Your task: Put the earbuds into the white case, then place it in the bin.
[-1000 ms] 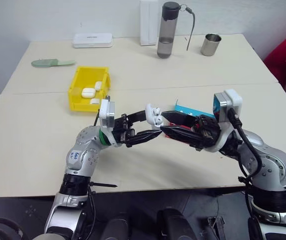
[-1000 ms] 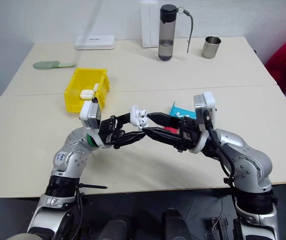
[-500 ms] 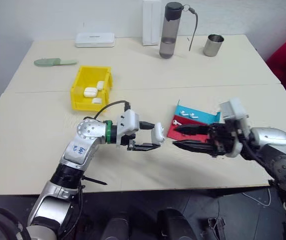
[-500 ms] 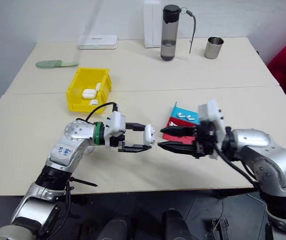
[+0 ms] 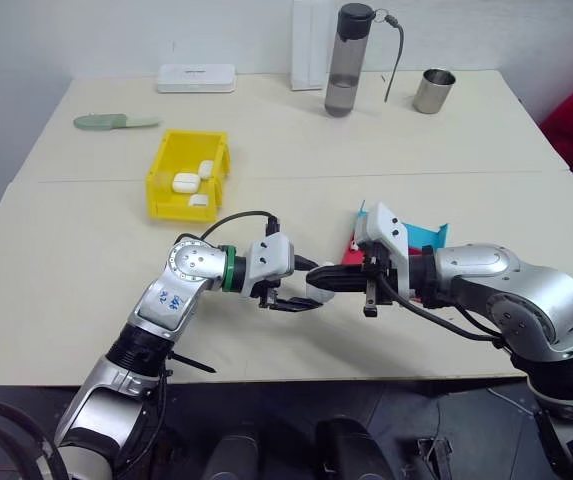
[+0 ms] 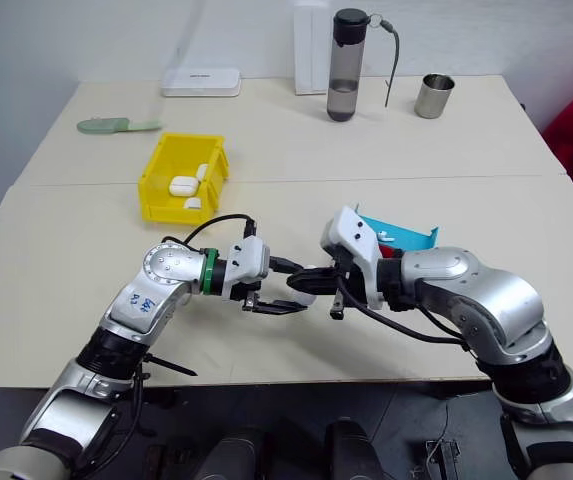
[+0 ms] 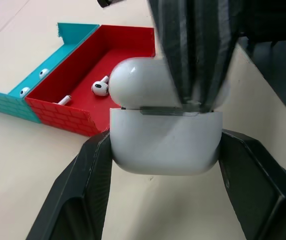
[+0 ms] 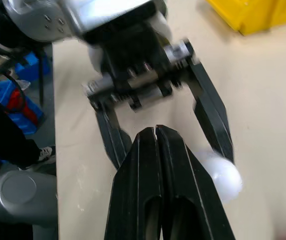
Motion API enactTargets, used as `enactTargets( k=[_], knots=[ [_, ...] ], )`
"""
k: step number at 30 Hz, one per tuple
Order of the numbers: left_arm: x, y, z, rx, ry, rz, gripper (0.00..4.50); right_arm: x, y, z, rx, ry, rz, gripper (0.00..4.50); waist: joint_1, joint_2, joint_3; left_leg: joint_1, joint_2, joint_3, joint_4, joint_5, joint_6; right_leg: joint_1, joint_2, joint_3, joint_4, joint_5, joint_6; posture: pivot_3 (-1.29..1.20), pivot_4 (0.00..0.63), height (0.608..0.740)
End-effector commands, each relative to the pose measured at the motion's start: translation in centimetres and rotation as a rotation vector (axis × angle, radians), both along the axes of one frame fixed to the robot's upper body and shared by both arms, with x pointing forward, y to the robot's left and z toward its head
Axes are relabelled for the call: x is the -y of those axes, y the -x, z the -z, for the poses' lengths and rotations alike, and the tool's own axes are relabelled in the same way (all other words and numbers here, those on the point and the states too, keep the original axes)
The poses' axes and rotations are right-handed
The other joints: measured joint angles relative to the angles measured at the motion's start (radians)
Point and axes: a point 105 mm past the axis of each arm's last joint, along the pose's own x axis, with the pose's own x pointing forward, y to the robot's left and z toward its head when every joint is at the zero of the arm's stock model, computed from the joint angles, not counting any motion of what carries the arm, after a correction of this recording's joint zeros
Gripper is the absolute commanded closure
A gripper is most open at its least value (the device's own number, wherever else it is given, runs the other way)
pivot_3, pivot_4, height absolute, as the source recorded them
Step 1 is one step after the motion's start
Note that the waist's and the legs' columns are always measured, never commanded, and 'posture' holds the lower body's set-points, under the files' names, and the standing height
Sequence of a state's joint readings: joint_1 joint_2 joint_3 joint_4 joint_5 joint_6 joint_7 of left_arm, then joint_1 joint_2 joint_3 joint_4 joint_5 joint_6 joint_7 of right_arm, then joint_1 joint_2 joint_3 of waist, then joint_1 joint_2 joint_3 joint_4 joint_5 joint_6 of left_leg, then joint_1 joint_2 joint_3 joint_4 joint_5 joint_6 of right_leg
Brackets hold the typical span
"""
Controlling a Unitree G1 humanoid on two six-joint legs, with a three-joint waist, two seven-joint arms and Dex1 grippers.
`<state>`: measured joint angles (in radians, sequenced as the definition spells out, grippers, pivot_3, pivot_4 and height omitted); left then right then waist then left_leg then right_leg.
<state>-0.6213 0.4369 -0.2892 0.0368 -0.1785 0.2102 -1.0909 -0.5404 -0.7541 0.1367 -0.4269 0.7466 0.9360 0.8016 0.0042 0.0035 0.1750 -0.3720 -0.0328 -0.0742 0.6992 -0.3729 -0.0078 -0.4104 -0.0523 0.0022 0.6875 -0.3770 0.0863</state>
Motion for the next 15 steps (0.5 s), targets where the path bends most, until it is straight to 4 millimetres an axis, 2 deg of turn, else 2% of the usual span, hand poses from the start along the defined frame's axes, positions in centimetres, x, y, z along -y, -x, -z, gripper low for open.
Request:
enactTargets(
  k=[1,5,7,8,10,12,15],
  knots=[
    [-0.3,0.7,-2.0,0.025,0.08,0.023,1.73,2.4,-0.1,-0.3,0.008,-0.014,0.062,4.45,-0.001,0.0,0.0,0.0,0.0,0.0,0.0,0.0,0.0,0.0,0.0,0.0,0.0,0.0,0.0,0.0,0.15,0.74],
    [-0.8,0.1,-3.6,0.028,0.185,-0.036,1.73,5.0,-0.1,-0.8,-0.009,-0.161,0.165,4.45,-0.001,-0.001,0.0,0.0,0.0,0.0,0.0,0.0,0.0,0.0,0.0,0.0,0.0,0.0,0.0,0.0,0.15,0.74],
    [-1.6,0.1,-4.5,0.002,0.248,-0.067,1.73,6.4,0.3,-1.8,0.049,-0.271,0.217,4.45,-0.001,-0.001,0.001,0.0,0.0,0.001,0.0,0.0,0.0,0.0,0.0,0.0,0.001,0.0,0.0,0.0,0.15,0.74],
    [-2.2,0.1,-5.0,-0.015,0.282,-0.095,1.73,6.9,1.4,-2.0,0.075,-0.308,0.207,4.29,-0.001,-0.002,0.001,0.0,0.0,0.001,0.0,0.0,0.0,0.0,0.0,0.001,0.001,0.0,0.0,0.0,0.15,0.74],
    [-3.9,-0.4,-6.0,-0.032,0.349,-0.184,1.73,7.7,3.0,-2.2,0.147,-0.35,0.226,3.84,0.0,-0.002,0.001,0.0,0.0,0.001,-0.001,0.0,0.0,0.0,0.001,0.0,0.002,0.0,0.0,0.0,0.15,0.74],
    [-5.7,-1.2,-7.0,-0.038,0.405,-0.283,1.73,8.3,4.0,-2.8,0.266,-0.4,0.271,3.18,0.001,-0.002,0.001,0.0,0.001,0.001,-0.002,0.0,0.0,0.0,0.001,0.001,0.002,0.0,0.0,0.0,0.15,0.74],
    [-9.8,-4.4,-8.3,-0.004,0.417,-0.595,1.73,9.2,5.0,-3.5,0.5,-0.394,0.363,2.13,-0.006,-0.002,0.001,0.001,0.001,0.002,-0.001,0.0,0.0,0.001,0.002,0.002,0.001,0.0,0.0,0.0,0.15,0.74]
  ],
)
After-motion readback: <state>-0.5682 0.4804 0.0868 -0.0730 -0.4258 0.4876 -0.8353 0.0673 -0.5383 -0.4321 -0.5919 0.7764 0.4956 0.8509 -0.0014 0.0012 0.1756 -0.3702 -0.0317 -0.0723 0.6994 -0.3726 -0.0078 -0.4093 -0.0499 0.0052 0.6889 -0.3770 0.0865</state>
